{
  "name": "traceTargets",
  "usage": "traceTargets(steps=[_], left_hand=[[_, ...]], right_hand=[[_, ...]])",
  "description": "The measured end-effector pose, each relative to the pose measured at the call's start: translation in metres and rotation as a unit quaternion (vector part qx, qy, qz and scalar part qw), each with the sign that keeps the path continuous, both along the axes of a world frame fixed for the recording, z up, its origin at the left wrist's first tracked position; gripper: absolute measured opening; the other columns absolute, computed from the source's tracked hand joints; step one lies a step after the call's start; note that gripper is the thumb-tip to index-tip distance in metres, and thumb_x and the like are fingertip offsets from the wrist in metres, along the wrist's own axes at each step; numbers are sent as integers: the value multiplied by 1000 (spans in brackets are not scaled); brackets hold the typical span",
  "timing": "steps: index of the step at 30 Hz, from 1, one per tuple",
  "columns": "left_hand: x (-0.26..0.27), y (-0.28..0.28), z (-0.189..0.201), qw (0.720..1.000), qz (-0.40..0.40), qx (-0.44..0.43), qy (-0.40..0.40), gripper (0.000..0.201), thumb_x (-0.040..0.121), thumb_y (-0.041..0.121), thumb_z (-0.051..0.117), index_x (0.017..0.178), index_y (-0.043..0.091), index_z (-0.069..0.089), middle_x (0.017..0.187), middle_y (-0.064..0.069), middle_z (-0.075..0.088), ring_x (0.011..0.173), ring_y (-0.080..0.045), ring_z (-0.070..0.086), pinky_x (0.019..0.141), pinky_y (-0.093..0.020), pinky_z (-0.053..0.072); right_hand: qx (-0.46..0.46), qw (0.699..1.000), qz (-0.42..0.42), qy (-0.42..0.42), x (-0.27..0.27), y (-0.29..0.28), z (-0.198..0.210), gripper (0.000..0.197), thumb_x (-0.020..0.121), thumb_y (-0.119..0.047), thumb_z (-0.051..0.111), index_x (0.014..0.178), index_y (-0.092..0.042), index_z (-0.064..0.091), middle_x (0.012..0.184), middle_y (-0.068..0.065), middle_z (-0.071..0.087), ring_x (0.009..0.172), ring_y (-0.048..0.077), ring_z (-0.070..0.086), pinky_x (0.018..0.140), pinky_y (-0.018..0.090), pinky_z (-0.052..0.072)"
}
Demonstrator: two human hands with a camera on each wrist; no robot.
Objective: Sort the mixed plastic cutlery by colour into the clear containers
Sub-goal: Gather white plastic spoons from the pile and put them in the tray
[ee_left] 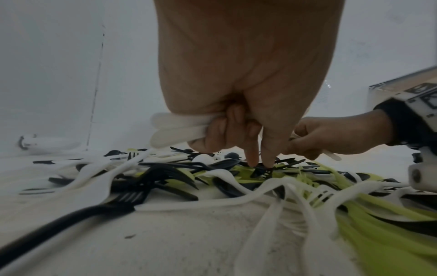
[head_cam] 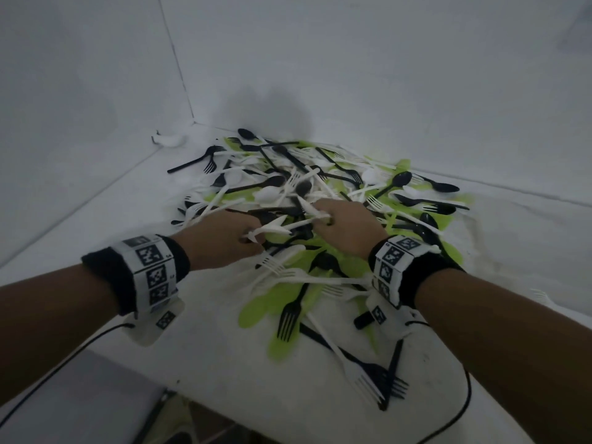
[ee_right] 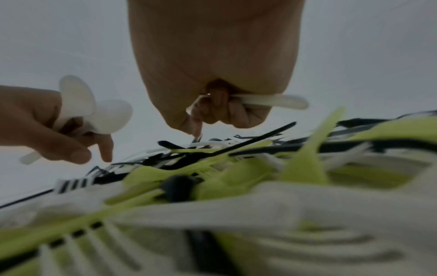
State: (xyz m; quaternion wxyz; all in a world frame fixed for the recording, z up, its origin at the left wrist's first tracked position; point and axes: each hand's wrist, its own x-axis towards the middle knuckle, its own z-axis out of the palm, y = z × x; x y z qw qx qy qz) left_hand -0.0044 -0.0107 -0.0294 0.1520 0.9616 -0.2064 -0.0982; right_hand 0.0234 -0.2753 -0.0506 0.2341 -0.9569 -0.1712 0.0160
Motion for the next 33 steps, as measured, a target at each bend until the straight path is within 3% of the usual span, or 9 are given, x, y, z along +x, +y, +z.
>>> traceTargets(steps=[4,8,12,16,19,24,26,29,33], left_hand=[[0,1,-4,1000,-1,-17,24,15,91,45,69,88,31,67,86,9,63,82,-10,58,79,-42,51],[-2,3,-9,995,45,-53,67,27,82,53,78,94,31,68,89,13,61,80,-1,56,68,-22,43],[-2,4,-19,998,39,-28,46,25,87,47,76,97,27,66,83,15,56,72,0,51,58,-17,32],[4,8,-21,997,53,-51,17,17,92,40,71,91,28,60,83,12,56,75,-5,53,61,-22,34],[7,15,-13,995,74,-58,29,10,93,31,67,92,23,60,82,6,58,72,-12,54,62,-29,37],[16,45,-1,982,148,-102,60,15,103,25,53,88,22,57,85,-2,61,70,-16,53,59,-29,38],[19,58,0,954,212,-187,97,16,104,23,54,89,17,58,81,-2,56,64,-15,45,56,-29,34],[21,76,-3,901,285,-285,158,12,103,22,56,101,11,59,74,-3,46,58,-13,35,50,-26,28],[20,88,-9,891,290,-300,178,12,103,23,57,104,11,60,74,-3,45,58,-14,35,51,-26,28]], right_hand=[[-69,994,68,43,-6,20,0,27,101,-40,54,100,-20,72,91,-2,67,83,19,61,62,31,45],[-97,995,-8,12,-1,13,-1,13,94,-34,58,100,-22,62,97,0,62,92,25,61,70,32,45],[-67,997,-47,11,0,10,3,29,90,-29,63,115,-22,49,86,-3,55,81,24,54,64,33,39],[5,1000,0,12,-10,30,9,10,92,-28,62,85,-28,54,71,-8,53,68,15,52,61,30,37],[12,998,39,37,-15,48,12,28,92,-33,63,67,-29,51,67,-8,52,64,5,50,58,24,34],[31,993,83,81,-18,70,18,13,91,-31,70,89,-18,73,84,-9,63,69,-1,52,62,17,39],[7,993,102,65,-20,81,18,13,91,-28,70,90,-16,74,88,-6,66,71,0,54,66,23,42],[-35,991,117,51,-21,102,14,15,91,-35,70,99,-21,71,102,-9,67,91,13,61,78,31,48],[-144,980,131,34,-22,126,12,32,92,-43,67,118,-24,71,122,-4,67,112,20,61,91,37,53]])
